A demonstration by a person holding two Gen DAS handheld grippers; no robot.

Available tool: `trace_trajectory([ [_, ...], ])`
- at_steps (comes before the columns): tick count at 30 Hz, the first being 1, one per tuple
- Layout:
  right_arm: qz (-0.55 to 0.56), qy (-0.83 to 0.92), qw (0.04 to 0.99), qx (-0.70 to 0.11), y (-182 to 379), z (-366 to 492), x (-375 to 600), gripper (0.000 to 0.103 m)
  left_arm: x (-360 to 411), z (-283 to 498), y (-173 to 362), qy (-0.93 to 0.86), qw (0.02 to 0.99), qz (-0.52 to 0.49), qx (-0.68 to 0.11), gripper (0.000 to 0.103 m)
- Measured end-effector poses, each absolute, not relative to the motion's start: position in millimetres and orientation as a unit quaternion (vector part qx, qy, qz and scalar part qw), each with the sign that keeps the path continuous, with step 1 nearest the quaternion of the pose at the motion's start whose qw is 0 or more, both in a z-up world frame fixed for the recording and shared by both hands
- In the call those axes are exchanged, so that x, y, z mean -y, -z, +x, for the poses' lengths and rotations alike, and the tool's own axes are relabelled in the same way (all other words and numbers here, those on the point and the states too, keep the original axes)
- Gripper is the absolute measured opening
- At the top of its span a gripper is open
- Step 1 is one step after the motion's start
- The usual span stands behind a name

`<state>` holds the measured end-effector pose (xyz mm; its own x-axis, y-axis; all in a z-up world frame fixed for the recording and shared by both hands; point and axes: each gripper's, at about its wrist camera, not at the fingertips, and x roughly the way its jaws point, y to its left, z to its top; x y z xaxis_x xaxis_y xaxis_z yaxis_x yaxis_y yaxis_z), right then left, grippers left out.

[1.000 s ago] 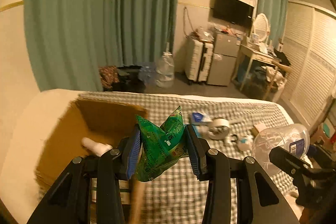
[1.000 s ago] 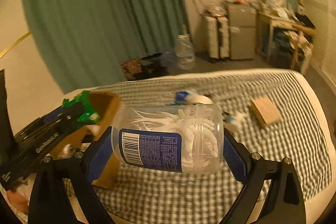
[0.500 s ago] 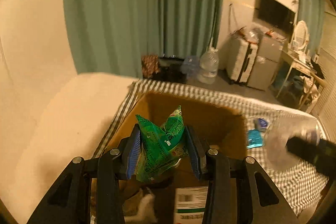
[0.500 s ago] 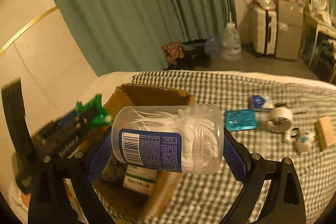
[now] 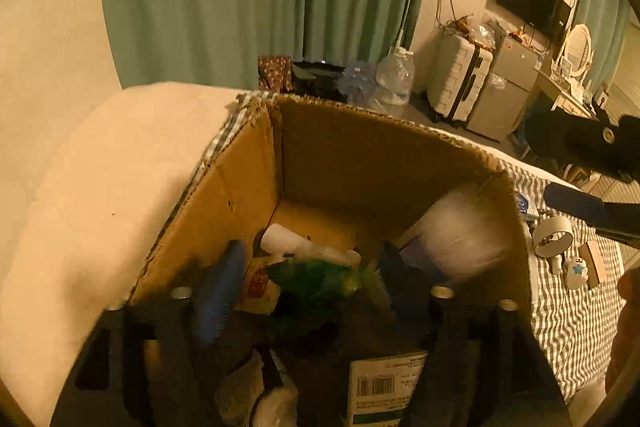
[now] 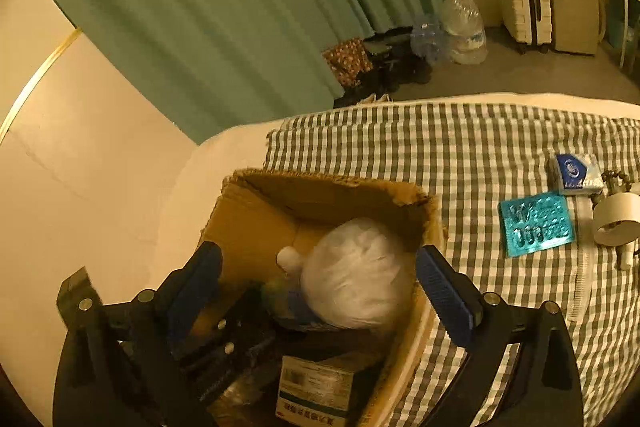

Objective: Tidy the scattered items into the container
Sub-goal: 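Carry the green packet and clear bottle into the cardboard box and release, then return both grippers over the bed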

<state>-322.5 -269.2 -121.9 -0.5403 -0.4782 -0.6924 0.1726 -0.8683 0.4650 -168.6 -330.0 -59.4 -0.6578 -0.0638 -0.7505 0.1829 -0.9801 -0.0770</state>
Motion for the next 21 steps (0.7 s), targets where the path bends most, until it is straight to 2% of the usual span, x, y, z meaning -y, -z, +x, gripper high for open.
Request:
trace_trajectory([
  [6, 0.409, 0.885, 0.163, 0.155, 99.5, -291.4, 246.6, 0.1, 305.7, -142.6, 41.8, 0.912, 0.081, 0.397, -0.059, 0.081],
  [9, 0.364, 0.915, 0.133, 0.112, 79.3, -258.3, 228.9, 0.1, 285.1, -127.8, 22.8, 0.923, 0.073, 0.375, -0.052, 0.093],
  [12, 0.325, 0.939, 0.084, 0.076, 59.4, -228.6, 213.7, 0.1, 261.9, -116.9, 1.1, 0.93, 0.082, 0.356, -0.043, 0.1],
  [21, 0.219, 0.975, 0.006, 0.022, 13.6, -144.9, 153.5, 0.103, 201.0, -87.6, -46.4, 0.947, 0.082, 0.31, -0.029, 0.103],
])
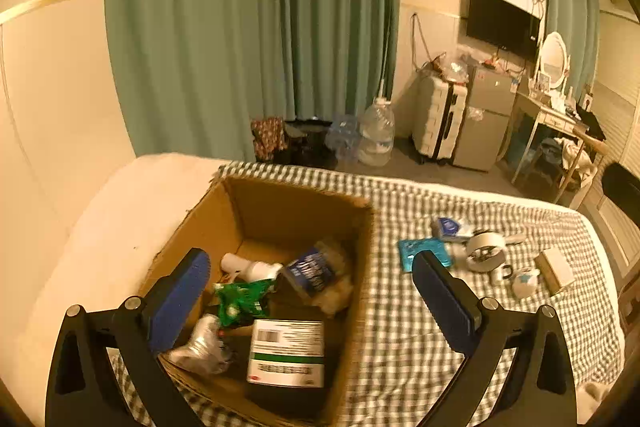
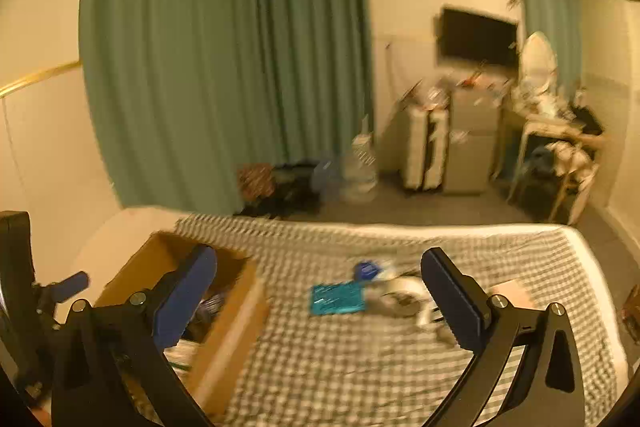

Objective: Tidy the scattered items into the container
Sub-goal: 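Return both grippers over the bed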

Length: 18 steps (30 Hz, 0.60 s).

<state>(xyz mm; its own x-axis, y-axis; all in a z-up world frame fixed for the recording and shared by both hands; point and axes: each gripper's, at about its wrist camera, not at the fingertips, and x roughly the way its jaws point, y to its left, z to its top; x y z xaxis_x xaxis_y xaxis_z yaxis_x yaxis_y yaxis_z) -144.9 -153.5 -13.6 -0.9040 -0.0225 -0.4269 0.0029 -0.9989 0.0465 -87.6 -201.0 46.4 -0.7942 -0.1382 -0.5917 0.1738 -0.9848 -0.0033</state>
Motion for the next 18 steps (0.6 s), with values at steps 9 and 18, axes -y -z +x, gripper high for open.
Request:
trace_trajectory([
  [9, 0.221, 0.974, -0.047, 0.01, 17.0, -115.3, 64.0, 0.103, 118.0, -95.5, -31.1, 0.949, 0.036, 0.312, -0.03, 0.103],
  [18, 0.247, 0.964, -0.083, 0.051, 46.1, -112.8, -15.3, 0.103, 57.9, -127.3, 14.0, 0.937, 0.001, 0.349, 0.011, 0.103],
])
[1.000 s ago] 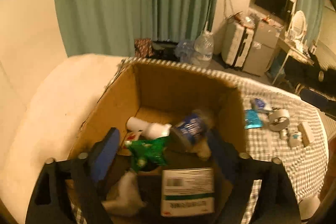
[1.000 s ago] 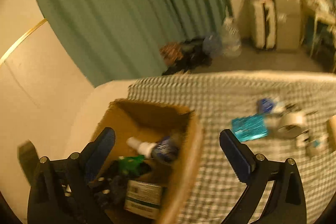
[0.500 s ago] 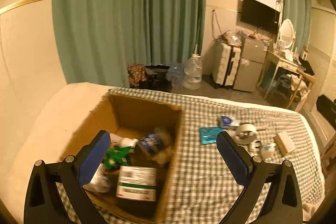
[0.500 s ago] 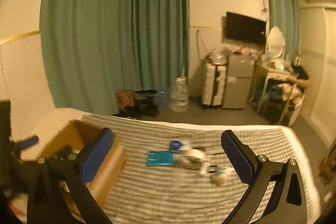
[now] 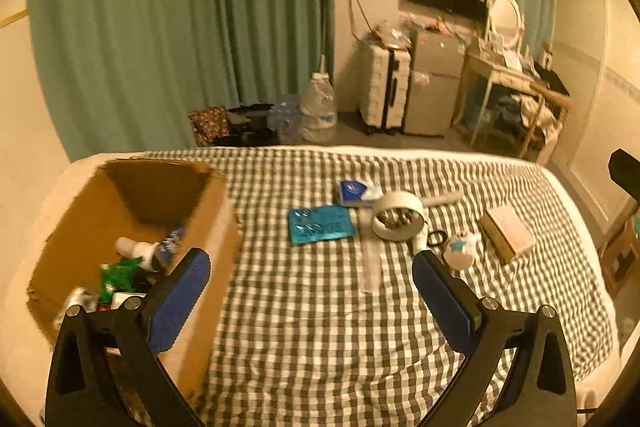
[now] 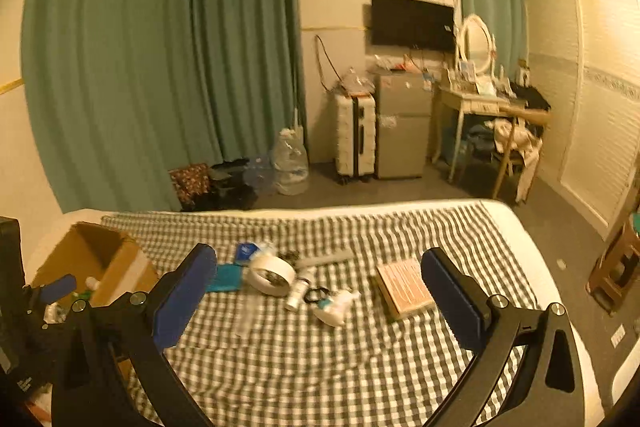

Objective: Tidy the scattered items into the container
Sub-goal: 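Return both grippers over the bed, then grasp the teal blister pack with the left gripper while the right grasps the white plush toy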

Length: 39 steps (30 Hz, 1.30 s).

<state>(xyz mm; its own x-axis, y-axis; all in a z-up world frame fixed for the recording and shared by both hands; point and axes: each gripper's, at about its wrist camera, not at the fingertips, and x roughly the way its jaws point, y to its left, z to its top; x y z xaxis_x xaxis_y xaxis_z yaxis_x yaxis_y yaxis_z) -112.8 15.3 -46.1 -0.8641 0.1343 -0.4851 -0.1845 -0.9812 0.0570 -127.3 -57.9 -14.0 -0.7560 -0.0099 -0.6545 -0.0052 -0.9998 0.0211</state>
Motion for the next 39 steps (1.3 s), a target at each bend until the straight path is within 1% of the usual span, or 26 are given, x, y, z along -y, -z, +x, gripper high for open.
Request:
trace_trajectory([
  [4, -0.278, -0.952, 0.091, -0.093, 79.4, -126.9, -43.2, 0.103, 44.1, -144.1, 44.0, 0.928, 0.001, 0.372, 0.022, 0.103],
  [9, -0.324, -0.933, 0.093, -0.125, 136.7, -148.7, -58.4, 0.103, 39.0, -175.0, 87.5, 0.912, 0.006, 0.408, 0.023, 0.103],
  [12, -0.353, -0.92, 0.092, -0.143, 170.0, -167.7, -63.4, 0.103, 42.1, -198.3, 109.0, 0.906, 0.01, 0.423, 0.016, 0.103],
  [19, -0.395, -0.899, 0.094, -0.165, 224.8, -211.4, -70.3, 0.103, 44.0, -259.1, 150.6, 0.897, 0.005, 0.442, -0.01, 0.103],
  [26, -0.418, -0.89, 0.098, -0.156, 251.9, -262.2, -69.8, 0.103, 51.3, -316.2, 192.6, 0.883, 0.02, 0.469, -0.011, 0.103],
  [29, -0.424, -0.888, 0.095, -0.148, 260.9, -279.2, -66.4, 0.102, 60.3, -327.8, 207.2, 0.876, 0.012, 0.481, -0.037, 0.103],
  [32, -0.438, -0.882, 0.083, -0.152, 271.6, -285.8, -65.3, 0.098, 61.2, -329.6, 208.8, 0.88, 0.001, 0.474, -0.042, 0.103],
  [36, -0.449, -0.875, 0.082, -0.16, 279.4, -285.2, -67.8, 0.098, 56.0, -336.4, 210.5, 0.875, -0.006, 0.484, -0.025, 0.103],
  [37, -0.449, -0.875, 0.08, -0.159, 280.1, -284.6, -68.3, 0.095, 55.1, -337.6, 209.6, 0.874, -0.006, 0.486, -0.021, 0.103],
  [38, -0.45, -0.876, 0.081, -0.158, 281.0, -283.8, -68.5, 0.085, 54.0, -339.8, 208.7, 0.873, -0.005, 0.488, -0.018, 0.103],
  [39, -0.456, -0.873, 0.082, -0.154, 283.8, -283.9, -68.5, 0.078, 52.5, -340.7, 207.7, 0.871, -0.001, 0.492, -0.011, 0.103],
])
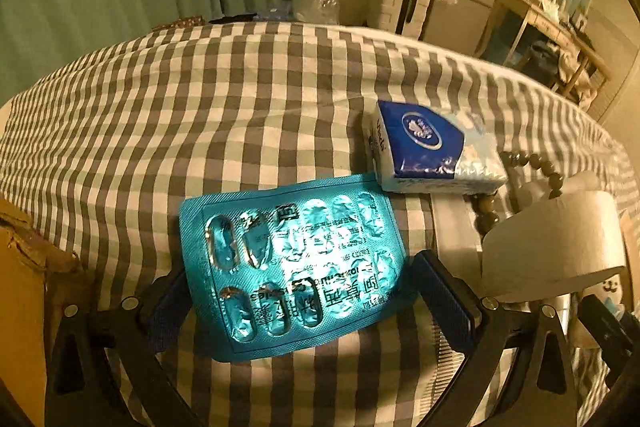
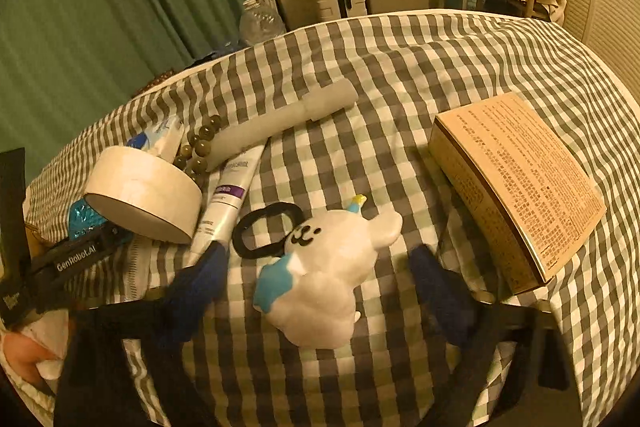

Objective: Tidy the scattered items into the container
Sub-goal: 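Grasp the teal blister pack with the left gripper while the right grasps the white plush toy, then carry the blister pack and plush toy into the cardboard box and release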

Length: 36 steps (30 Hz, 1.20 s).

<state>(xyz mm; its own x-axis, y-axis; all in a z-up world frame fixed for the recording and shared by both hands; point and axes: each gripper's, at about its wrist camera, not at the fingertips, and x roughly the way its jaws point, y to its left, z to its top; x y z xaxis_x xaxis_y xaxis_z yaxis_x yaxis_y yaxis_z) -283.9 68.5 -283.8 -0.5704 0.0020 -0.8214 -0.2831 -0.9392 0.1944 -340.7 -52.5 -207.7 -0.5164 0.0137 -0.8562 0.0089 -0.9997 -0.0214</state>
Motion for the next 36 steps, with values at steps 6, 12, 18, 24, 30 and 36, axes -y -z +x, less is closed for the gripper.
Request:
trace_trajectory([
  [6, -0.46, -0.873, 0.082, -0.14, 282.5, -279.2, -66.7, 0.051, 50.6, -331.6, 194.6, -0.87, 0.026, -0.493, 0.011, 0.097],
  [12, -0.456, -0.875, 0.086, -0.141, 274.9, -264.1, -66.6, 0.051, 52.7, -301.1, 179.2, -0.864, 0.024, -0.504, 0.011, 0.097],
  [18, -0.45, -0.88, 0.074, -0.13, 251.3, -239.3, -52.0, 0.051, 56.8, -254.7, 141.7, -0.875, 0.026, -0.483, 0.0, 0.097],
  [24, -0.447, -0.882, 0.06, -0.135, 226.5, -198.0, -33.7, 0.051, 52.0, -205.6, 104.3, -0.887, 0.041, -0.46, -0.018, 0.097],
  [30, -0.419, -0.897, 0.042, -0.137, 183.1, -158.6, -15.1, 0.051, 59.3, -164.8, 53.4, -0.905, 0.048, -0.423, -0.019, 0.097],
  [36, -0.386, -0.915, -0.001, -0.118, 118.5, -127.4, 16.4, 0.051, 89.4, -134.4, -3.0, -0.92, 0.046, -0.388, -0.02, 0.097],
])
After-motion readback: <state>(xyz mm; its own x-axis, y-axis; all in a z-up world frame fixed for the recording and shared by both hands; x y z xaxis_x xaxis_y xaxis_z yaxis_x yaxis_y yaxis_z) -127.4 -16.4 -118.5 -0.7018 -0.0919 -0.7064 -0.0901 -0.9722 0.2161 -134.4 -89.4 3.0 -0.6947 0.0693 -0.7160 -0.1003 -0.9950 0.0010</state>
